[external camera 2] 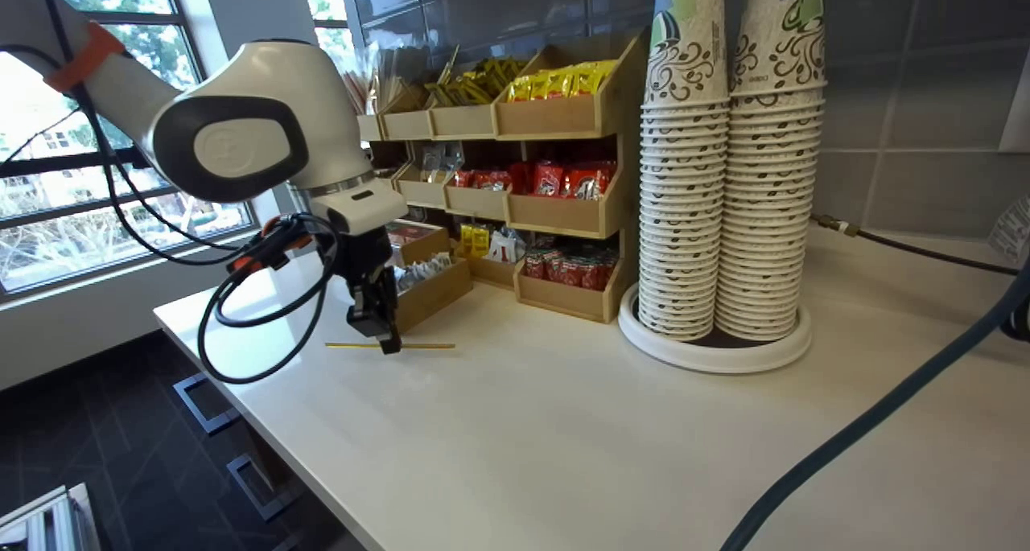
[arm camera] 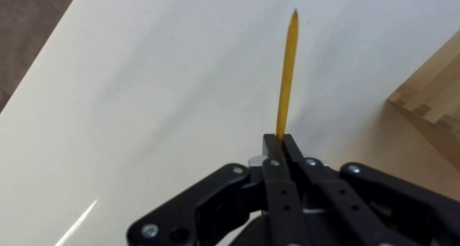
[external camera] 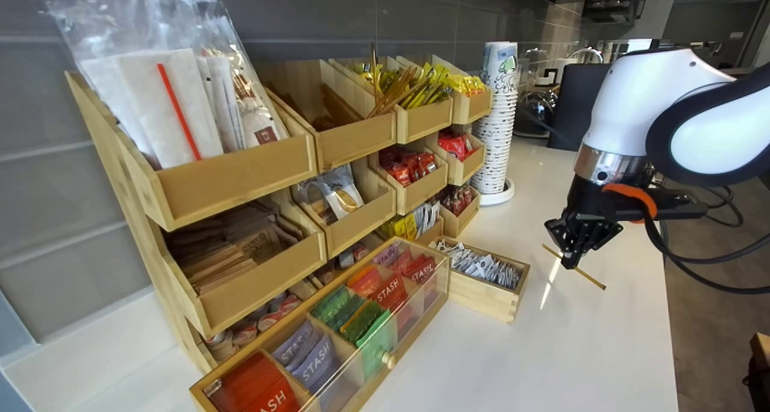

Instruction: Remove a brown stick from the second top compartment from the left and put it on the counter

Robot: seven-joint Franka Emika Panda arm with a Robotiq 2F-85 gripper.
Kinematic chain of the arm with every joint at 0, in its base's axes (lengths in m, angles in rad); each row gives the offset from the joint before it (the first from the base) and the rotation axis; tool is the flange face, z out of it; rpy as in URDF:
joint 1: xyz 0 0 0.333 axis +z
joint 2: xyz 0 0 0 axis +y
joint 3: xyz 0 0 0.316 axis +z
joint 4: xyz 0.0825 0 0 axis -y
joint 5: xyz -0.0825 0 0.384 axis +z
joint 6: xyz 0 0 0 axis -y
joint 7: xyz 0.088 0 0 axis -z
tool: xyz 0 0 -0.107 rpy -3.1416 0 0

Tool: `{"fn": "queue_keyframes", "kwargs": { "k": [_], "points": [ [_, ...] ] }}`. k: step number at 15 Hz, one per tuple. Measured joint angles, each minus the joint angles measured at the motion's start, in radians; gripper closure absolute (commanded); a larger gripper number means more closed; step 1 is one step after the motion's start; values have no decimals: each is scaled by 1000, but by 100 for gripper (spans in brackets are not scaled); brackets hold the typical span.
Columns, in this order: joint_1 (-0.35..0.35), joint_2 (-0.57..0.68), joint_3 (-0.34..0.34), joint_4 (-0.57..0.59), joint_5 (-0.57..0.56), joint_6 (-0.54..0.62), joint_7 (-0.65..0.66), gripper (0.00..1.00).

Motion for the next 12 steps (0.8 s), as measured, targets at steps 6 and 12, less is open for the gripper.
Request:
{"fn": "queue_keyframes", "kwargs": {
  "k": [6, 12],
  "points": [
    [0, 32, -25, 1, -5, 0, 0, 31],
    [1, -2, -36, 6, -1, -14, 0, 0]
  ]
}}
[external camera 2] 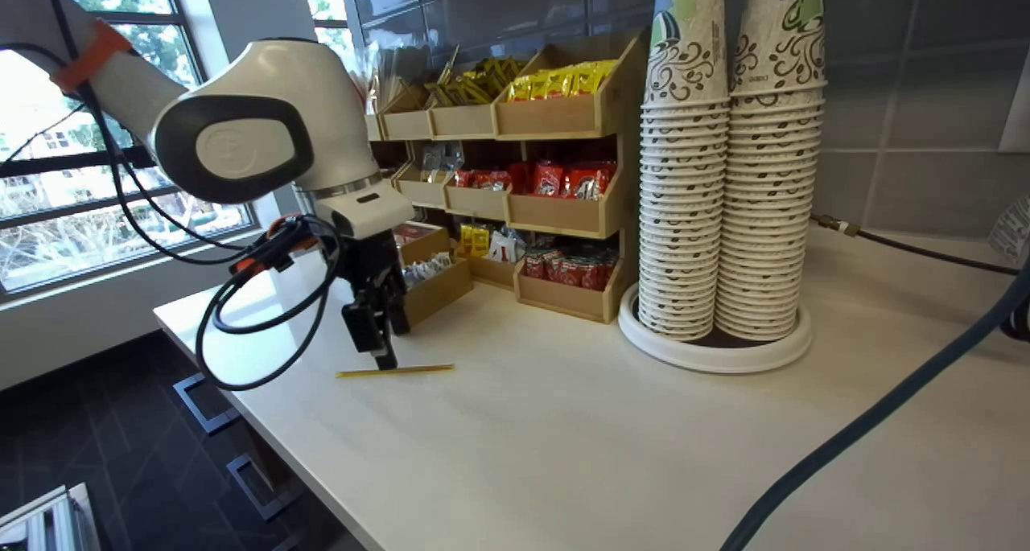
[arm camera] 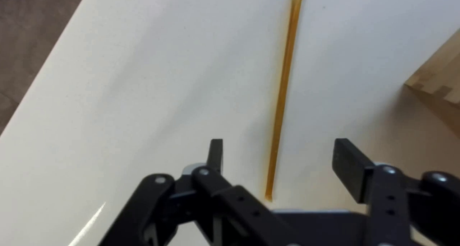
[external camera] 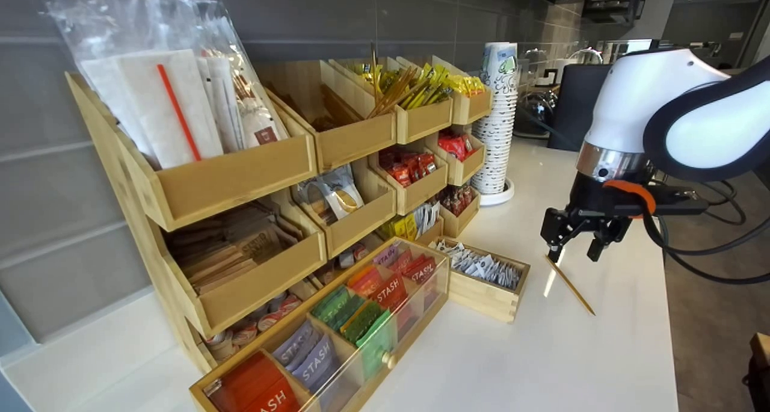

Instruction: Remove a brown stick from the second top compartment from the left and put it on the counter

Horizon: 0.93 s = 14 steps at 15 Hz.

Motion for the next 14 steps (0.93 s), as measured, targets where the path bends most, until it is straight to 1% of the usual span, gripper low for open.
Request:
{"fn": "queue_keyframes", "kwargs": {
  "k": [4, 14],
  "points": [
    [1, -87, -2, 0, 3, -89, -3, 0],
    [-6, -304, -10, -1, 2, -371, -39, 0]
  ]
}}
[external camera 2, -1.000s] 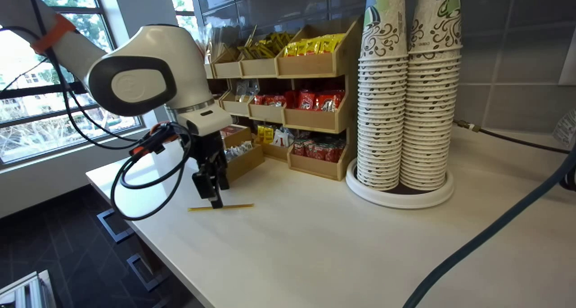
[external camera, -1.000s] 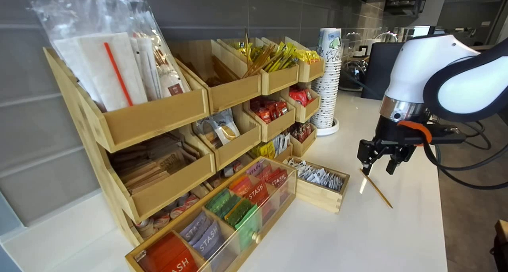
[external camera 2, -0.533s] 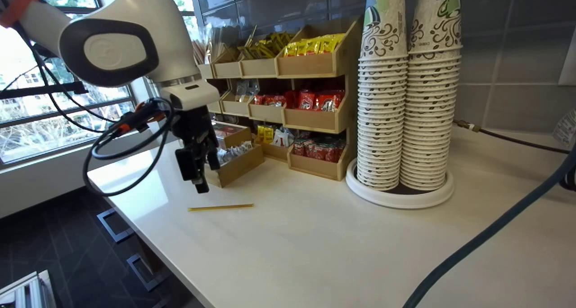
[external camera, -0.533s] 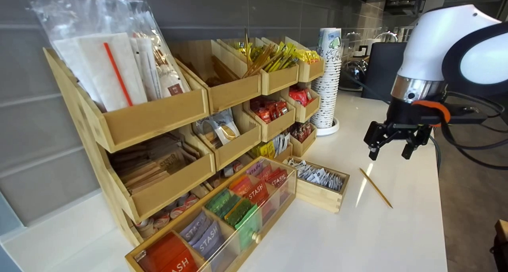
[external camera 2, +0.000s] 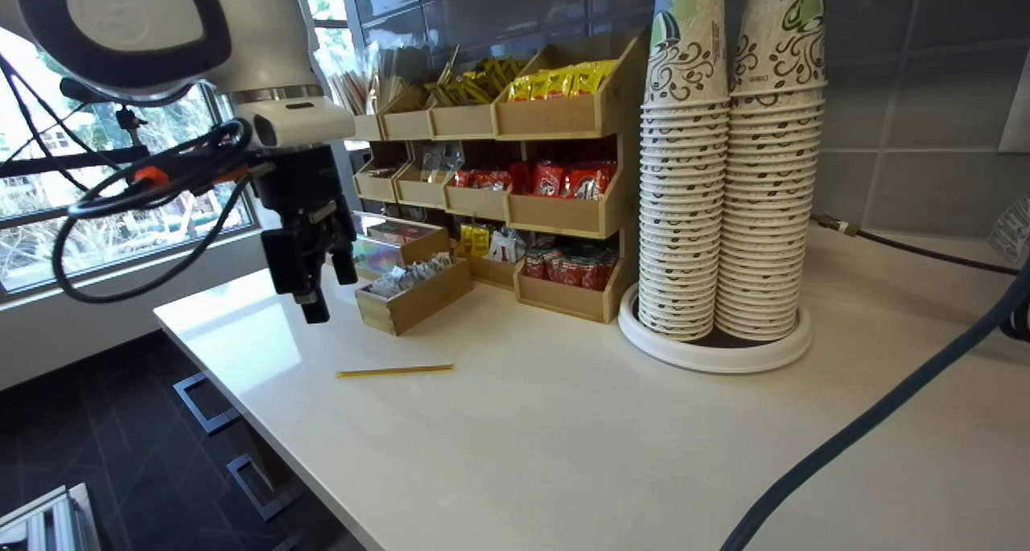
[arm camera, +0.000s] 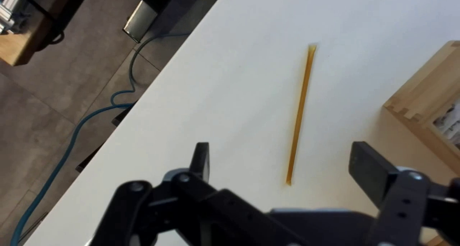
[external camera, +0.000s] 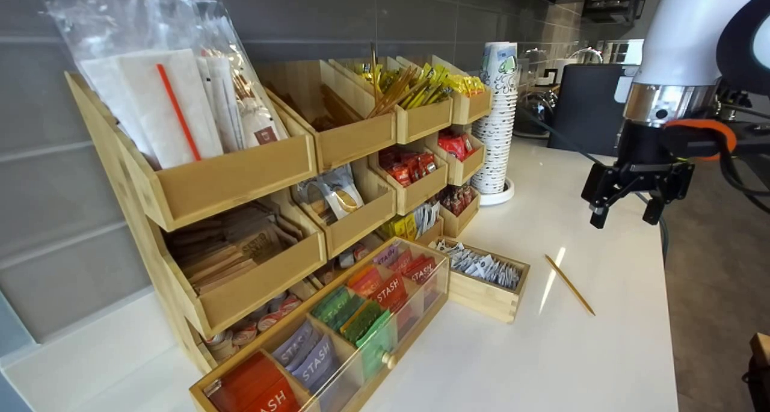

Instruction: Remove a brown stick from the second top compartment from the left and put it on the counter

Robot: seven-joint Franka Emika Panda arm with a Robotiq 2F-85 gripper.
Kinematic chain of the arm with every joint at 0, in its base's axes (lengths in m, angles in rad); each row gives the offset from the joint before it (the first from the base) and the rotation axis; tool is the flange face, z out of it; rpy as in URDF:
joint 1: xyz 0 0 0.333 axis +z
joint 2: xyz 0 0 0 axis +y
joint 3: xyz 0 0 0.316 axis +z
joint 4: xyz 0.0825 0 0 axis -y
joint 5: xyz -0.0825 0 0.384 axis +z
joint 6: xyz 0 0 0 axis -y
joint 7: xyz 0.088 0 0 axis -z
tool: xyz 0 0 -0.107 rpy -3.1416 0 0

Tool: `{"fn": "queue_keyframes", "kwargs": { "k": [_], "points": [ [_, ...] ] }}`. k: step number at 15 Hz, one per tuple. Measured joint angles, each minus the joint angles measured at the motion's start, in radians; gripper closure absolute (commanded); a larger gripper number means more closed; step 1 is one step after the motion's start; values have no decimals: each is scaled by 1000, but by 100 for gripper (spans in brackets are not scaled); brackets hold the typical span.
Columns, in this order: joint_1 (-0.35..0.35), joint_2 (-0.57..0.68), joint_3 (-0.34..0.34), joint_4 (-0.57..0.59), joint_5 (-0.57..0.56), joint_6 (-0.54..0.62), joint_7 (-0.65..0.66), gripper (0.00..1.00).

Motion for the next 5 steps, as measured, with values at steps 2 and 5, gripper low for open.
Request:
{"fn": "queue_keyframes", "kwargs": {
  "k": [2, 5],
  "points": [
    [0, -10, 1, -1, 0, -6, 0, 0],
    [0, -3, 3, -1, 0, -5, 0, 0]
  ]
}}
